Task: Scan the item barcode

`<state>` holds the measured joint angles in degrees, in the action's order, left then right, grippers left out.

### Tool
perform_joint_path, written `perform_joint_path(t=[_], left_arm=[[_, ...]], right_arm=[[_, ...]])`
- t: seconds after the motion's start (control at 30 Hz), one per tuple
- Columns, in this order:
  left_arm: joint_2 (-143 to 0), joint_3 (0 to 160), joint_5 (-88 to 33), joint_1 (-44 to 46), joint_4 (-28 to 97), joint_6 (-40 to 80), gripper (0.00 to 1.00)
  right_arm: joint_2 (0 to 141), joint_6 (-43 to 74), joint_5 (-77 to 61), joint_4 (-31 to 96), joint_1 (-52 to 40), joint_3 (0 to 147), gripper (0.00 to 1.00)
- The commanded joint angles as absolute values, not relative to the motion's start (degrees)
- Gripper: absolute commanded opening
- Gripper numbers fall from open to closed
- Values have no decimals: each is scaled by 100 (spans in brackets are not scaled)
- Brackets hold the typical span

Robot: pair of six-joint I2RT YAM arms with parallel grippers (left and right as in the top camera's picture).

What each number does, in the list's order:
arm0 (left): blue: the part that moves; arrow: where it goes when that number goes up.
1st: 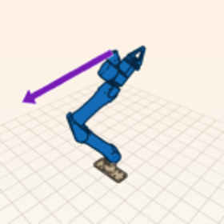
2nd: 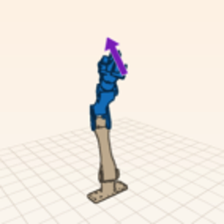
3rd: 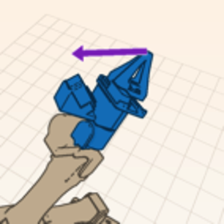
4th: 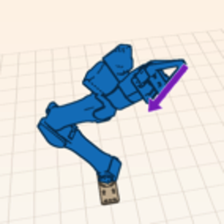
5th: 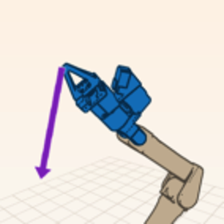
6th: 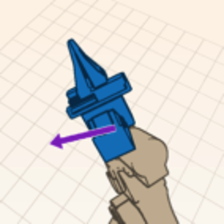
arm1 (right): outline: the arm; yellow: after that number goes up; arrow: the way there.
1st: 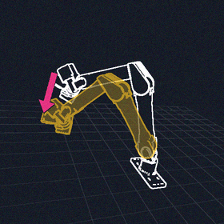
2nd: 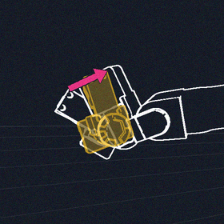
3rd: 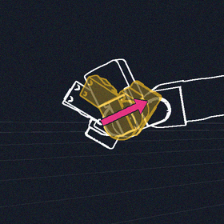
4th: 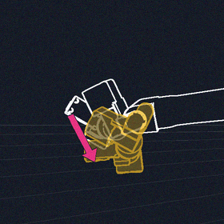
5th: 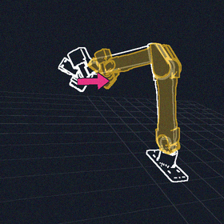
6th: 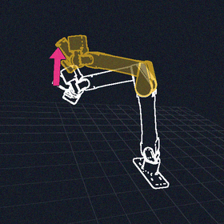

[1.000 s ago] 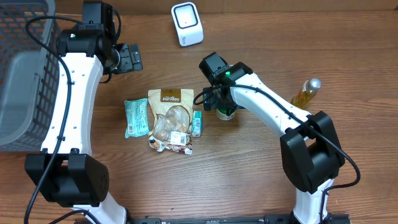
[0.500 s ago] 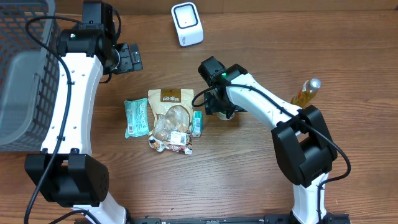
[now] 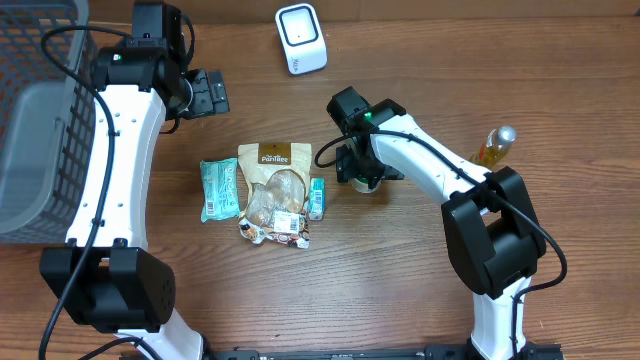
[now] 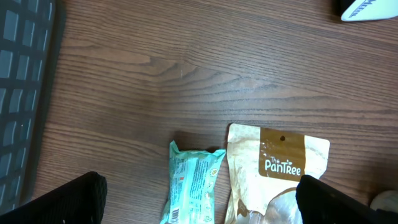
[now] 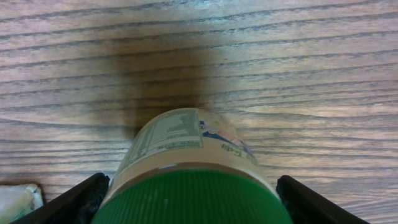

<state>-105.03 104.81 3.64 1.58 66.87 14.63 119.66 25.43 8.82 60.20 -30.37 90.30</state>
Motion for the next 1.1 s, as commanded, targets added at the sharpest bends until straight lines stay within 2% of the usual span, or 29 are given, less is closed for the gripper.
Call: perform_joint_path(t=[0.0,0.2,0.63,0.9,1.07], left_arm=[[-10460,10549,353,191,6687,1481,100],[-10460,10549,353,191,6687,1481,100],[-10460,10549,351,191,6687,1481,100],[-10460,10549,353,191,6687,1481,99],[-10460,10549,353,191,6687,1481,99]], right_arm=[[11970,2543,779,6077,-3024,8995,83],[11970,2541,781,6101,-3024,8995,82],[11926,2547,628,6233,-2943,9050,54],[11297,2543,-934,6386,-2585,9277,52],[10960,2545,-2561,6569,-2294,9277,49]])
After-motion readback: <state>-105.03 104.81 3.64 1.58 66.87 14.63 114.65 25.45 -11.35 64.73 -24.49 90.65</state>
